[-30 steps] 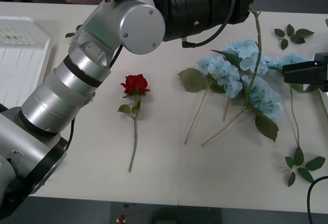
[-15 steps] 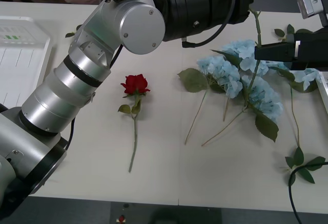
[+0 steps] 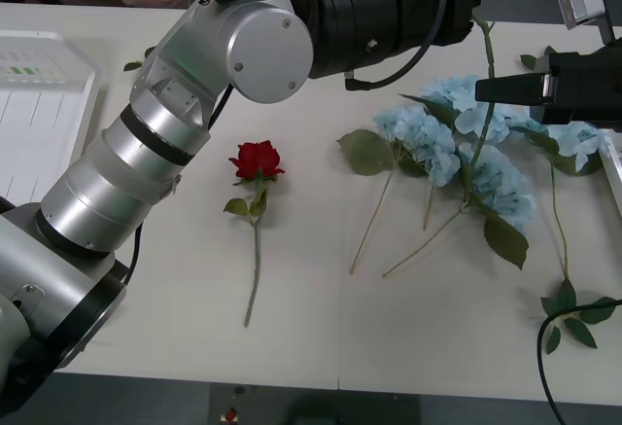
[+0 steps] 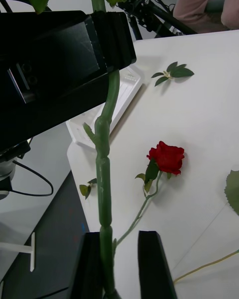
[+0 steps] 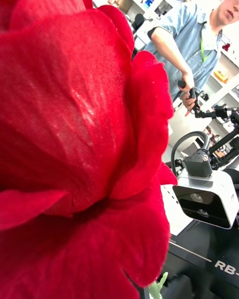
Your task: Put the red flowers into the right box and the blue flowers into the left box
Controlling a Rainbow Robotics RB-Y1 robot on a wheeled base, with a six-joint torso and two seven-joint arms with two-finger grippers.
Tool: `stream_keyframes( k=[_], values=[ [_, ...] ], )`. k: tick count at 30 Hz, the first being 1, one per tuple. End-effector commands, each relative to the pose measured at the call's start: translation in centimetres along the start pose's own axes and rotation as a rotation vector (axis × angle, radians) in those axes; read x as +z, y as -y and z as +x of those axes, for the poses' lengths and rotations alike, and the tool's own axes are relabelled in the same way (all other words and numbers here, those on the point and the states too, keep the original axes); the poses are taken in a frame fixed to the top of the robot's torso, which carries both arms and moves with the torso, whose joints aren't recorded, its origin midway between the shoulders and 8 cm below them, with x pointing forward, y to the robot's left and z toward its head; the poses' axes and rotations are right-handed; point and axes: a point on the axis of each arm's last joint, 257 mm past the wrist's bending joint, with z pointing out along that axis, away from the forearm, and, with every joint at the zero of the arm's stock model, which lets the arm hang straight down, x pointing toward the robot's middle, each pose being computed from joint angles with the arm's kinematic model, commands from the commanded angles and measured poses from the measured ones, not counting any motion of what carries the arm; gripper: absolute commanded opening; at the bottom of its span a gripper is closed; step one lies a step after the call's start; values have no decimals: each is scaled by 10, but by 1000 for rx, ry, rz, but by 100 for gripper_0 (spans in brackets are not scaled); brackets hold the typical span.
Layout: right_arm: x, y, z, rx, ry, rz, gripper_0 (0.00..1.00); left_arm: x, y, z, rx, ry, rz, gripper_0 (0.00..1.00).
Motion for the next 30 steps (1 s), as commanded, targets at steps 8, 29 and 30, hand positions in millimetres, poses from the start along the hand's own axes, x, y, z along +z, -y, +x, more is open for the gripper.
stream_keyframes(
  k=[8,29,30],
  values=[
    [1,-14,-14,-24,16,-12,0,1,19,-24,-7,32,31,0],
    [-35,13,-5,62,-52,131,0,1,19,-24,-7,32,31,100],
    [-43,18,-4,76,-65,164,0,1,19,-24,-7,32,31,100]
  ],
)
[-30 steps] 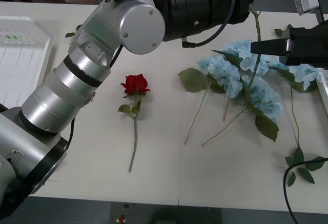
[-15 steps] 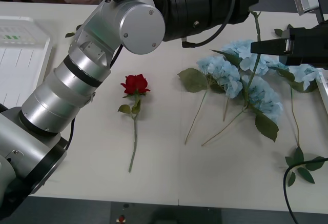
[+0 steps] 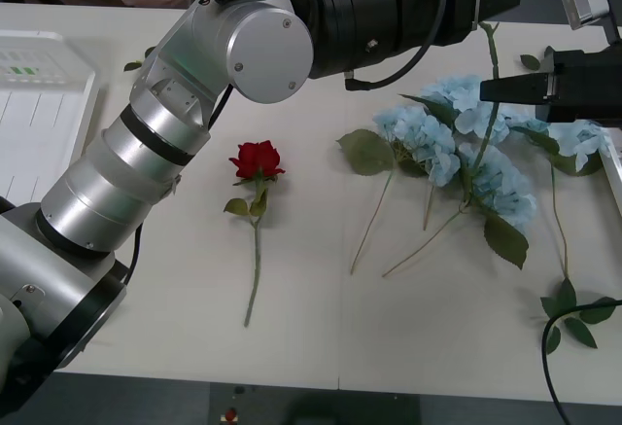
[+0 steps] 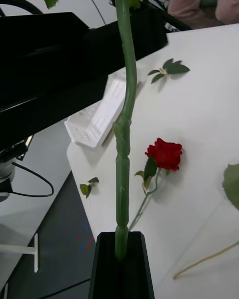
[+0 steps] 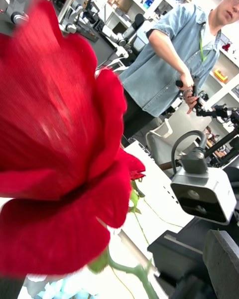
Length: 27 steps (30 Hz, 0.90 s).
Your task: Put the red flowers into the right box and the blue flowers into the left box
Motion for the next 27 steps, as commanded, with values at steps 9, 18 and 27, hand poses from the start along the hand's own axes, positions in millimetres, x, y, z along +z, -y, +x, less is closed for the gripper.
stream_keyframes(
  k=[9,18,27],
  values=[
    [-121,67,9,150,-159,491,0,-2,3,-8,-45,17,14,100],
    [-231,129,36,347,-184,873,0,-77,6,25,-127,-229,71,100],
    [-322,177,59,498,-157,1123,0,-173,-14,97,-128,-441,4,100]
  ],
)
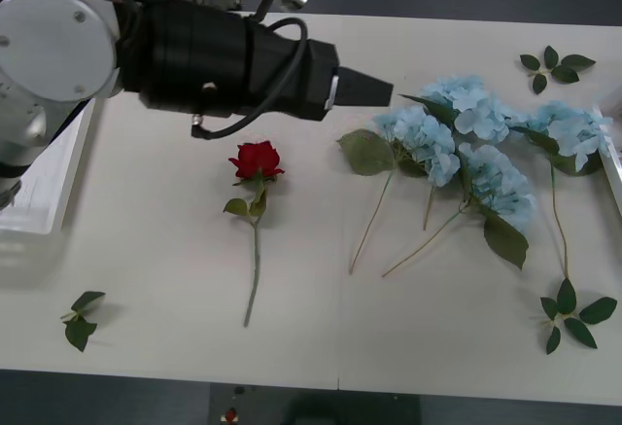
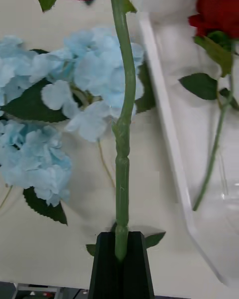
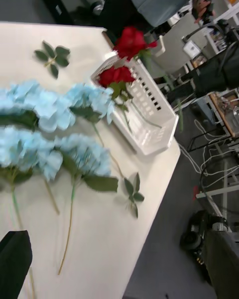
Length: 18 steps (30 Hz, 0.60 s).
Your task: Put the red flowers into the right box and the blue flowers into the left box
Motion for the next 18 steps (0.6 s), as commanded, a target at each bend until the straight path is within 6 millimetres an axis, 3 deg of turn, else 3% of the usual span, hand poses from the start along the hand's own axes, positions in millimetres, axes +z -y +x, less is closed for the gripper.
stream_keyframes(
  k=[1,9,14,18],
  values=[
    [-20,49,-17,68,53,136,0,-21,-9,42,-9,-87,-57,100],
    [-6,129,-17,168,93,332,0,-52,-49,110,5,-221,-210,100],
    [12,164,-7,206,103,399,0,-72,-79,140,-7,-312,-308,100],
    [27,178,-5,215,122,418,0,-84,-105,155,-9,-354,-398,100]
  ],
)
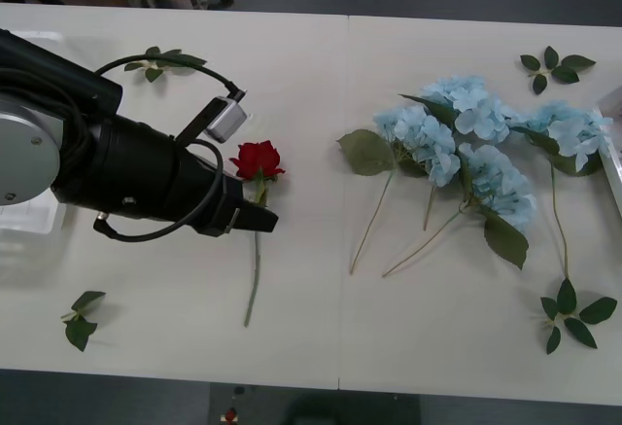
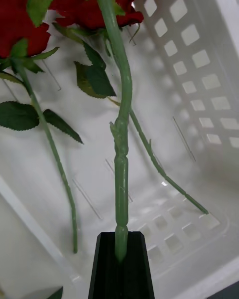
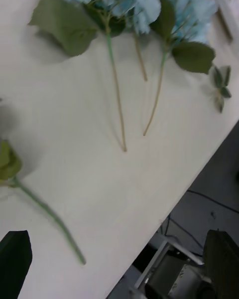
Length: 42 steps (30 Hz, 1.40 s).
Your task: Put the red flowers into the right box and the blue flowers into the left box
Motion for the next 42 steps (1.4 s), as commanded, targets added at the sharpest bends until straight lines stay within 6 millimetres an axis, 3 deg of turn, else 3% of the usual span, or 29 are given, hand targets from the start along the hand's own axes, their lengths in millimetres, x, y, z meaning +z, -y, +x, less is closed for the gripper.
stream_keyframes(
  k=[1,9,11,12,13,14,15,22,28,35,42],
  values=[
    [-2,23,-15,17,51,46,0,-7,-27,9,-29,-23,-96,100],
    [19,14,-14,5,97,48,0,6,-69,22,-139,-51,-158,100],
    [19,13,-15,3,100,42,6,10,-75,22,-150,-54,-173,100],
    [18,11,-16,-2,103,38,30,13,-81,23,-160,-60,-190,100],
    [17,10,-18,-4,107,36,66,18,-86,23,-184,-65,-206,100],
    [17,9,-18,-6,109,35,82,21,-90,23,-202,-67,-220,100],
    [17,8,-18,-8,107,32,88,26,-93,21,-217,-72,-237,100],
    [4,-13,-21,-47,95,-1,89,50,-104,6,-275,-73,-307,100],
    [-17,-63,-15,-115,59,-90,89,76,-109,-11,-309,-70,-328,100],
    [-2,-137,10,-154,32,-243,89,98,-120,-17,-337,-117,-357,100],
    [26,-178,38,-226,-2,-263,89,113,-128,-17,-328,-131,-381,100]
  ],
)
